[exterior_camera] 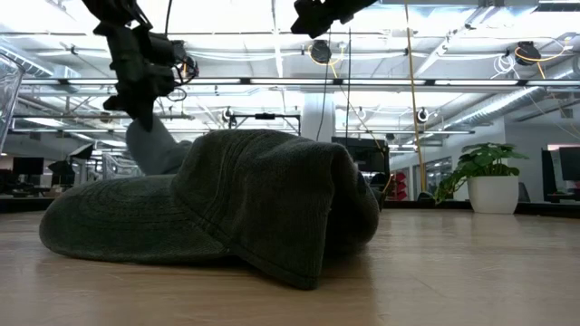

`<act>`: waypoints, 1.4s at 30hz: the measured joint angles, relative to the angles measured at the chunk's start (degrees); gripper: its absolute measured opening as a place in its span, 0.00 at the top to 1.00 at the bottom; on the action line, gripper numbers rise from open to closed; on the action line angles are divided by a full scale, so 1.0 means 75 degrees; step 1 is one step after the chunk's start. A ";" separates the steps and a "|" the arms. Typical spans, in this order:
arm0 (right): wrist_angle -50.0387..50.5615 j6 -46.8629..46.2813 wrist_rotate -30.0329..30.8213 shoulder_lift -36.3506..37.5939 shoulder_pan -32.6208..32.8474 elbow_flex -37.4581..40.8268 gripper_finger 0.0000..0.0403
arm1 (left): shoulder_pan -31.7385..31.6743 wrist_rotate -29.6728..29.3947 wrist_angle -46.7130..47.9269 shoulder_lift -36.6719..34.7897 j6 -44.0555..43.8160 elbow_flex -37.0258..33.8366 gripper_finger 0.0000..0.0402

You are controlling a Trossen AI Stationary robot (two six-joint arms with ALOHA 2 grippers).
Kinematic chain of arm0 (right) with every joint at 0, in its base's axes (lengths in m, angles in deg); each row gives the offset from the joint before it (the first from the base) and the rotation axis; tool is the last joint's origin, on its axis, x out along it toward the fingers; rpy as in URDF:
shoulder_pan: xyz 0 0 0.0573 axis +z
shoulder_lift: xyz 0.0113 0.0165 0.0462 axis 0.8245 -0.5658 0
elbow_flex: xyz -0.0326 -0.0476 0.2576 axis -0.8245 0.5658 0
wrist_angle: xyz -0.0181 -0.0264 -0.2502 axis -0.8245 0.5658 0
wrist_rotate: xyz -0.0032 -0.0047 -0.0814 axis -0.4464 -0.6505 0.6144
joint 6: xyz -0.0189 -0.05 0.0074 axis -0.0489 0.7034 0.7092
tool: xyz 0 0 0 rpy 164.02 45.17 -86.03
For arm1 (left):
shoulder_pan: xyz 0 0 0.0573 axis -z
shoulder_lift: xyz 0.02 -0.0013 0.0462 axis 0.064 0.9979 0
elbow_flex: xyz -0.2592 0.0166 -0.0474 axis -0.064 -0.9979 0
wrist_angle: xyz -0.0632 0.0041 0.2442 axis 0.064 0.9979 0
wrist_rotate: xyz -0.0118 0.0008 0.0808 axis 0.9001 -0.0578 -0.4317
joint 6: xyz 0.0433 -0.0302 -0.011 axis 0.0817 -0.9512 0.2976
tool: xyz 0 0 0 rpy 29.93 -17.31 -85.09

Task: Pick & Place hat
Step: Put the gray cap into the top transparent bin

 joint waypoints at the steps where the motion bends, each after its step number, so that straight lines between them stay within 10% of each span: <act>1: 0.0000 0.0004 0.0000 0.0000 -0.0001 0.0000 0.37 | -0.0003 -0.0135 0.0036 -0.0021 -0.0031 0.0028 0.86; 11: -0.0002 -0.0017 -0.0003 0.0000 0.0000 0.0000 0.37 | -0.0023 -0.1791 0.0347 -0.0650 0.0006 0.0821 0.42; 20: 0.0000 -0.0020 -0.0003 0.0000 0.0000 0.0000 0.37 | 0.0144 -0.2189 0.0354 -0.0871 -0.0511 0.1257 0.30; 25: 0.0000 -0.0023 -0.0003 0.0000 -0.0002 0.0000 0.37 | 0.0588 -0.2718 0.0600 -0.0642 -0.0852 0.0704 0.45; 33: 0.0032 -0.0017 -0.0003 0.0000 0.0000 0.0000 0.37 | 0.1245 -0.1528 0.1592 -0.0819 -0.1337 -0.0094 0.95; 42: 0.0114 -0.0046 -0.0006 0.0000 0.0000 0.0002 0.37 | 0.3225 -0.1454 0.1957 -0.1411 -0.1664 -0.1145 0.98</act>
